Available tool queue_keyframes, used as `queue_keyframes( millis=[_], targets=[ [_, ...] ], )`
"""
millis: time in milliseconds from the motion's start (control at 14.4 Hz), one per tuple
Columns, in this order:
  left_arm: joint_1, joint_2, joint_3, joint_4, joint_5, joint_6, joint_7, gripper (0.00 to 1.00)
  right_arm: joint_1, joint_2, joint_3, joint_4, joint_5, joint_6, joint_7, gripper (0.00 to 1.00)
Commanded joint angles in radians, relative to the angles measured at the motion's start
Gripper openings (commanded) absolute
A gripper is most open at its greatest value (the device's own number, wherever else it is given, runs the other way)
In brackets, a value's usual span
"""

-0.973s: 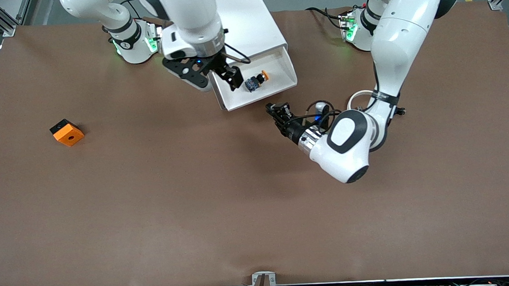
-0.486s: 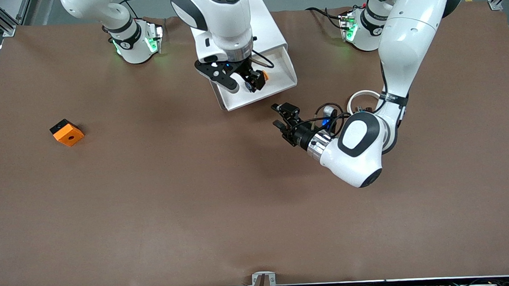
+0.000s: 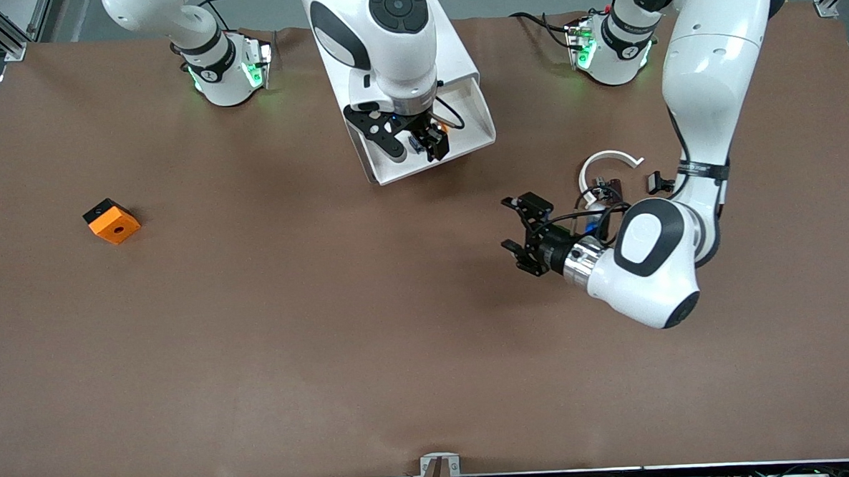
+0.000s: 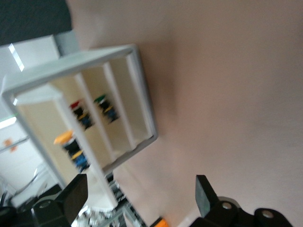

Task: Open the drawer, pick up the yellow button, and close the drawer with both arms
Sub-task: 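Grasp the yellow button with the right gripper while the left gripper withdraws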

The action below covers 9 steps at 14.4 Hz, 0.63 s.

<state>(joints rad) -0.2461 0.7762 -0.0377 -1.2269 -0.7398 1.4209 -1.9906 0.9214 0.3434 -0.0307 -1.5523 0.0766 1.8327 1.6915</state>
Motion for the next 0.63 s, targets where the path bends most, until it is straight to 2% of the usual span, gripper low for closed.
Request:
queue_keyframes(
  millis=[0,278,486,556],
  targets=[
    [-0.016,-0.032,0.013,0.006,0.162,-0.004,0.12,1.0,0.017,-0.009,-0.008,-0.034,0.0,0.016,0.086,1.0],
    [-0.024,-0.04,0.009,0.006,0.383,-0.003,0.284,1.0,0.051,0.022,-0.008,-0.035,0.0,0.036,0.134,1.0],
    [-0.022,-0.055,0.007,0.006,0.552,-0.003,0.539,1.0,0.071,0.042,-0.008,-0.034,0.0,0.042,0.146,1.0],
    [-0.021,-0.064,0.01,0.006,0.574,-0.003,0.614,1.0,0.076,0.048,-0.008,-0.034,0.0,0.042,0.146,1.0]
  ],
)
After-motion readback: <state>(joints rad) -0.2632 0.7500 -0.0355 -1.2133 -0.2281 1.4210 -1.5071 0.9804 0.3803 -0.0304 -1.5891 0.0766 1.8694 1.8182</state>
